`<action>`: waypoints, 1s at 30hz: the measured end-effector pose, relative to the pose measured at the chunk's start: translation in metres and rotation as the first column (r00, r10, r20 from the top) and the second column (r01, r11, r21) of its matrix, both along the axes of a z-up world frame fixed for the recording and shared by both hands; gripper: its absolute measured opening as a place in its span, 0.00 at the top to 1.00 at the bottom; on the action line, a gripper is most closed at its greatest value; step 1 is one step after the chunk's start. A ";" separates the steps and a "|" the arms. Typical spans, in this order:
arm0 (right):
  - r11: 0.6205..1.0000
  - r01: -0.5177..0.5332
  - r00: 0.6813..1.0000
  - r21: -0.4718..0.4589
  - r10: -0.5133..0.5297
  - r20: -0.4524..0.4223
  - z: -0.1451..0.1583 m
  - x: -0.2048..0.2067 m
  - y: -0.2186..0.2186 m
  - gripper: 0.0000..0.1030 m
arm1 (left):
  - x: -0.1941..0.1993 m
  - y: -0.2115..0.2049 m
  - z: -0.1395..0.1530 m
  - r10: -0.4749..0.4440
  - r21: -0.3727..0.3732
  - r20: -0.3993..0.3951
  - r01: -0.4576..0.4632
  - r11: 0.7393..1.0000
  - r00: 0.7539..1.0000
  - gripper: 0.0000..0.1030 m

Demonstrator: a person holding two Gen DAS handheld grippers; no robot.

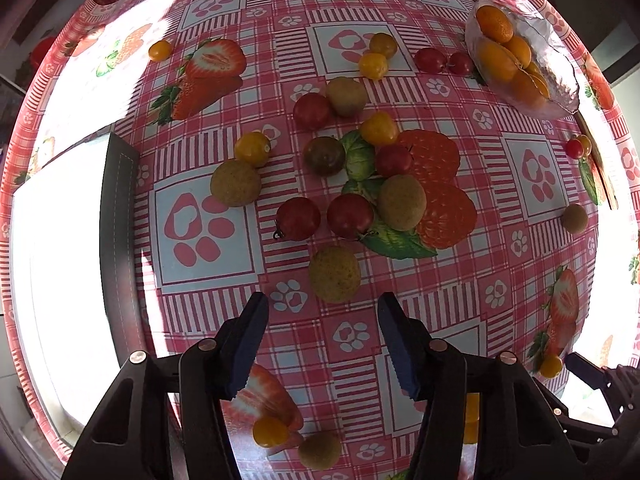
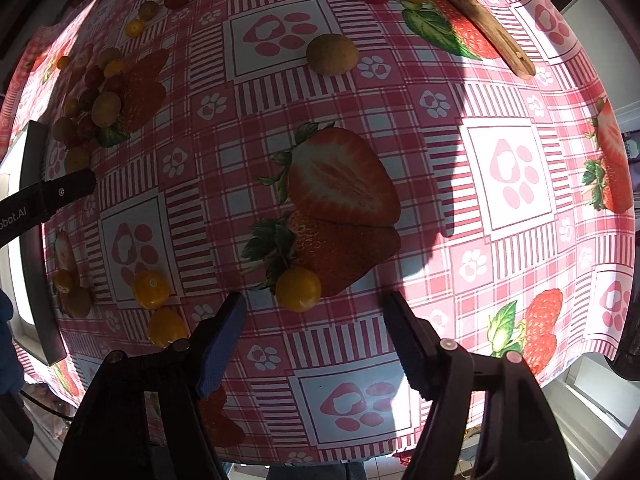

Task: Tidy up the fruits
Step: 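Close left tool on a brown kiwi while right tool grasps a yellow cherry tomato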

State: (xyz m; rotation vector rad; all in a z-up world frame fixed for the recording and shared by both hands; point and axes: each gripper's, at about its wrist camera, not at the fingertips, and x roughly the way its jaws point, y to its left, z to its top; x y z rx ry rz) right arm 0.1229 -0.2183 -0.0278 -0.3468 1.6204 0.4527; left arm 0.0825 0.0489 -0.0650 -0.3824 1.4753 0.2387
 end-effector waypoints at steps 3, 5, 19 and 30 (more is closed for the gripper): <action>1.000 -0.019 1.000 -0.025 0.019 0.020 0.002 -0.006 -0.004 0.41 | 0.011 0.008 0.000 0.001 -0.001 0.025 -0.001 1.000 1.000 0.75; 0.999 -0.025 0.999 -0.023 0.025 0.033 0.004 -0.006 -0.004 0.61 | 0.017 0.010 0.001 -0.010 -0.006 0.036 0.010 1.000 0.999 0.80; 0.994 0.083 0.996 0.077 -0.082 -0.020 0.019 0.021 -0.035 0.79 | 0.004 0.043 0.020 0.017 -0.041 0.107 -0.013 0.999 0.994 0.95; 0.992 0.088 0.996 0.085 -0.086 -0.037 -0.007 0.003 0.007 0.77 | -0.021 0.028 0.032 0.023 0.018 0.133 -0.026 0.999 0.991 0.29</action>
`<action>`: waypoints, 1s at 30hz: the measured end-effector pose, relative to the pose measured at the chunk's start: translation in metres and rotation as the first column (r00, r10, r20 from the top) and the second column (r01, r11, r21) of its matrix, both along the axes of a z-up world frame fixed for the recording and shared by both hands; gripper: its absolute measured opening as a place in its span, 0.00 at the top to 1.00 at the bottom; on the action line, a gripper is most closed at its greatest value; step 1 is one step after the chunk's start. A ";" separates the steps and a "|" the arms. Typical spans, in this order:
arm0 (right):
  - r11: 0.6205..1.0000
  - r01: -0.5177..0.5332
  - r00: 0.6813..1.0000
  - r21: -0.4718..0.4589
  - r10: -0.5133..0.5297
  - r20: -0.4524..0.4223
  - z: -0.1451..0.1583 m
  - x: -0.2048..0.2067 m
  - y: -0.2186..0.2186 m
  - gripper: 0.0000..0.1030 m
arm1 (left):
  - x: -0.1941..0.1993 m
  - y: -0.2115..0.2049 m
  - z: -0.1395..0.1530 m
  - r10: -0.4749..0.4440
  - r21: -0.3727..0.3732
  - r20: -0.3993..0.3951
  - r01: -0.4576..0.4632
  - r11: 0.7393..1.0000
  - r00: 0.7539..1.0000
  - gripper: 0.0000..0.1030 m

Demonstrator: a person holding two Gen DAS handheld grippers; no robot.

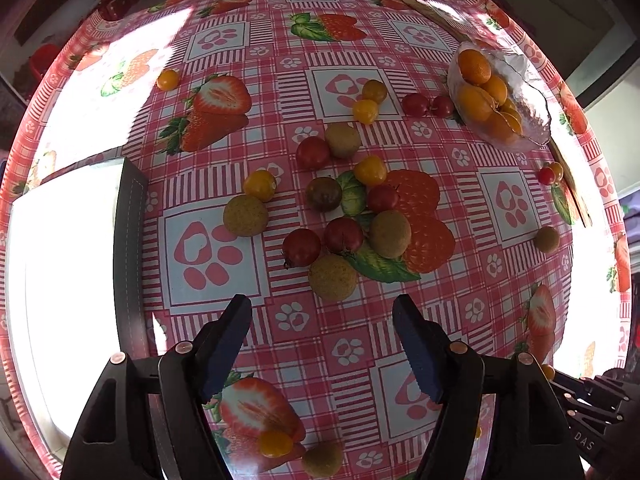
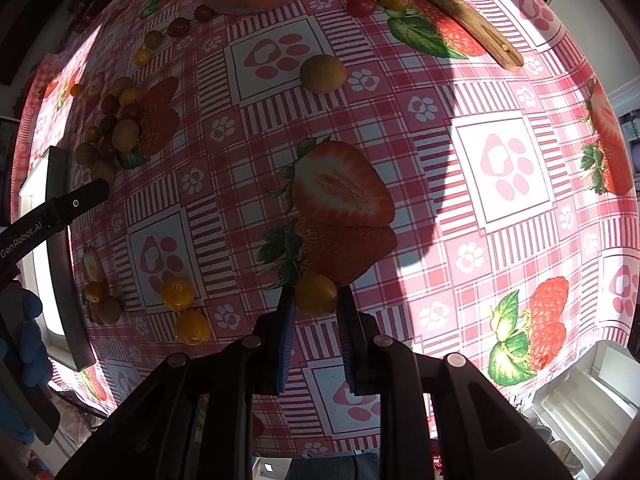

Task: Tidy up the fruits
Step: 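Close left tool on a brown kiwi while right tool grasps a yellow cherry tomato, then carry the kiwi in left tool over the white tray while right tool carries the tomato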

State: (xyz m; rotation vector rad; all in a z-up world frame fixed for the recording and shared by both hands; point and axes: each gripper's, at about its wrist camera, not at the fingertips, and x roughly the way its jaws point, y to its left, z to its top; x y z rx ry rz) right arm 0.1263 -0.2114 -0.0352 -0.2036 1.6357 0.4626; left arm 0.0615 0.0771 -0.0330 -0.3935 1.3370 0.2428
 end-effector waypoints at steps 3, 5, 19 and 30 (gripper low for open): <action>1.000 -0.002 1.000 -0.009 0.002 0.000 -0.006 -0.004 0.003 0.77 | 0.008 -0.005 -0.004 -0.005 0.003 -0.023 0.005 1.000 1.000 0.29; 1.000 -0.008 1.000 -0.013 0.008 0.004 -0.012 -0.004 0.006 0.77 | 0.012 -0.016 -0.017 -0.006 0.002 -0.040 0.006 1.000 0.999 0.29; 1.000 -0.024 0.999 0.016 0.023 0.045 -0.010 -0.012 0.027 0.78 | 0.030 -0.030 -0.020 0.011 -0.021 -0.035 -0.012 1.000 0.999 0.72; 0.996 -0.014 0.999 0.088 0.010 0.051 0.031 -0.002 0.033 0.78 | -0.013 -0.019 0.023 0.023 -0.035 0.032 -0.022 0.999 0.999 0.72</action>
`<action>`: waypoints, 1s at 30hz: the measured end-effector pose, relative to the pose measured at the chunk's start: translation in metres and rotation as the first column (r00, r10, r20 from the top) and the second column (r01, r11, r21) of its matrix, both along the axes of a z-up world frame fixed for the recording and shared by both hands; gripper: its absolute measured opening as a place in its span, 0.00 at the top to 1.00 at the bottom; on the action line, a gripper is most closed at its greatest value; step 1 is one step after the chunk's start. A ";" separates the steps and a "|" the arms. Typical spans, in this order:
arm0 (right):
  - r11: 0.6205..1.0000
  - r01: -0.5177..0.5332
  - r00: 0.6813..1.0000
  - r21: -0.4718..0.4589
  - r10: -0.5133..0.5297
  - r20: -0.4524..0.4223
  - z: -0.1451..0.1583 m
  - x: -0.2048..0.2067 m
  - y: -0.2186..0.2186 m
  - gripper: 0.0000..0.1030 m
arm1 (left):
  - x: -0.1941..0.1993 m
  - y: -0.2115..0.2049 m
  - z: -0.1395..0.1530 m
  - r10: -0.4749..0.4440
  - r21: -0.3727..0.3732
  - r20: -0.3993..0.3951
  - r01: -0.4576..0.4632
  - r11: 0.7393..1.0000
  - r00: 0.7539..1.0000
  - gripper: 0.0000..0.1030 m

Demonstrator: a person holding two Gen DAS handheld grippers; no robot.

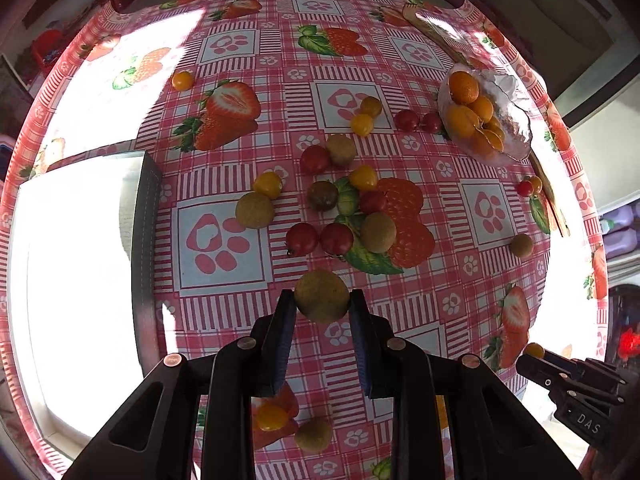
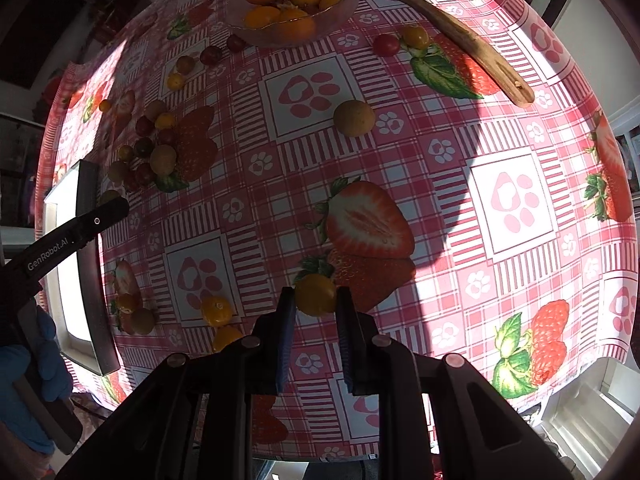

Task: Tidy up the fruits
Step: 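Carry the kiwi in left tool over the white tray while right tool carries the tomato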

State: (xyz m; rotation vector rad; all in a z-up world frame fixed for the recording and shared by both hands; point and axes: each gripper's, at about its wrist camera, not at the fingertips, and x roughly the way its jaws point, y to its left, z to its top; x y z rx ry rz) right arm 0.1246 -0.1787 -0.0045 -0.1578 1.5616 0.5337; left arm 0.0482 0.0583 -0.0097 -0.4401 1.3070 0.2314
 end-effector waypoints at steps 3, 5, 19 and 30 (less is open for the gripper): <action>1.000 -0.024 1.000 0.003 0.024 0.011 0.008 -0.005 0.018 0.78 | -0.018 0.009 0.005 0.005 0.008 0.010 -0.005 1.000 1.000 0.72; 0.999 -0.043 0.999 0.009 0.043 0.017 0.016 -0.009 0.033 0.78 | -0.033 0.015 0.009 0.019 0.015 0.017 -0.019 1.000 1.000 0.72; 0.969 -0.238 0.971 0.066 0.239 -0.004 0.034 -0.064 0.180 0.78 | -0.148 0.111 0.002 0.208 0.100 -0.013 -0.205 0.974 0.978 0.72; 0.913 -0.401 0.911 0.072 0.406 -0.071 -0.005 -0.123 0.300 0.78 | -0.181 0.160 -0.041 0.311 0.138 -0.129 -0.294 0.946 0.941 0.72</action>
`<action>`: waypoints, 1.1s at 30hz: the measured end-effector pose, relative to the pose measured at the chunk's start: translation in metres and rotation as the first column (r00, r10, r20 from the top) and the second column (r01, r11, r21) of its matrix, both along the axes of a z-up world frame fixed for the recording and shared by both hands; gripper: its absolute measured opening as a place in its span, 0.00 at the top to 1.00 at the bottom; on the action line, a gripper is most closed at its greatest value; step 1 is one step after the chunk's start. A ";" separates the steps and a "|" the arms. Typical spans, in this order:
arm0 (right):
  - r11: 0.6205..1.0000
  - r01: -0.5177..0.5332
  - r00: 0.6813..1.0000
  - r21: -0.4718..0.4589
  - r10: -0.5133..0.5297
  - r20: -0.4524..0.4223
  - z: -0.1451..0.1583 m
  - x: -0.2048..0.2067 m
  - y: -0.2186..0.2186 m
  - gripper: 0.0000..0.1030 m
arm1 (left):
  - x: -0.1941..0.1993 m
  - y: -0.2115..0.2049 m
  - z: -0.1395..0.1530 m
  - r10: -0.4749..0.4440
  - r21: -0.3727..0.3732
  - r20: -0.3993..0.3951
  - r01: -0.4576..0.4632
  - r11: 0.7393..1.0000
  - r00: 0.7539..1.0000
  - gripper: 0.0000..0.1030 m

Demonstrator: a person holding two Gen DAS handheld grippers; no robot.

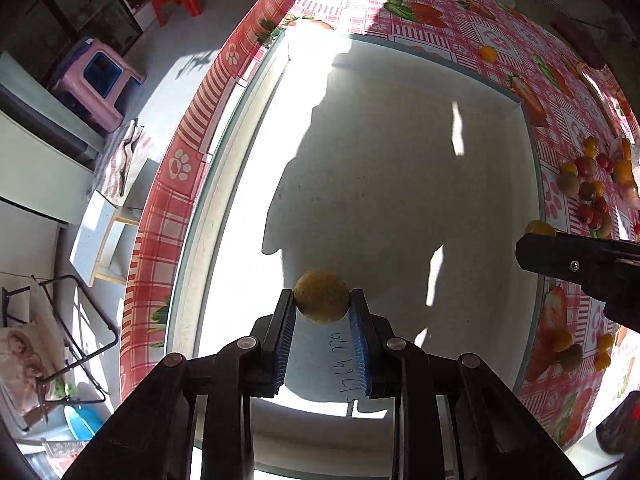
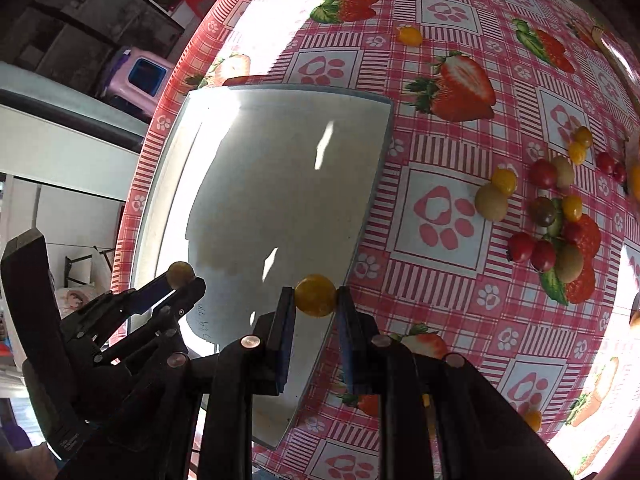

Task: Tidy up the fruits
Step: 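Carry the kiwi in left tool over the white tray while right tool carries the tomato, then open left tool to drop the kiwi while right tool releases the tomato onto the tray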

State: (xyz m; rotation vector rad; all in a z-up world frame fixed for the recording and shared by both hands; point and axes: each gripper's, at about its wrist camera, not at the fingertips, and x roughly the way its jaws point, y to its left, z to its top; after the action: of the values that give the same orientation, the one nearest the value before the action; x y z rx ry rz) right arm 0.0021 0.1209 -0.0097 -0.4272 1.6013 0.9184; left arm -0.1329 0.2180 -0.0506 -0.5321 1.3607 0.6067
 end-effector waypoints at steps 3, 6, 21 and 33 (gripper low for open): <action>0.999 -0.026 1.000 -0.034 0.026 -0.005 -0.016 -0.005 0.019 0.78 | -0.007 -0.003 -0.004 0.016 0.003 0.009 -0.016 1.000 1.000 0.72; 0.997 -0.047 0.999 -0.069 0.047 0.000 -0.028 -0.012 0.024 0.78 | -0.007 -0.007 -0.003 0.011 0.017 0.011 -0.012 1.000 1.000 0.72; 1.000 0.000 0.998 -0.014 0.001 0.055 0.001 0.002 0.029 0.23 | -0.016 -0.002 0.007 0.005 0.049 0.002 -0.005 0.999 1.000 0.26; 0.967 0.248 0.962 -0.064 -0.238 0.131 0.011 0.031 -0.095 0.23 | 0.028 -0.065 0.043 -0.209 0.053 0.073 0.205 0.977 0.975 0.26</action>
State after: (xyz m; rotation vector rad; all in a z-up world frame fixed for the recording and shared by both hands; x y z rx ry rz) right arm 0.0328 0.0264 0.0016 -0.3266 1.5420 0.6319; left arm -0.1047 0.1529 -0.0077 -0.3681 1.3059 0.4404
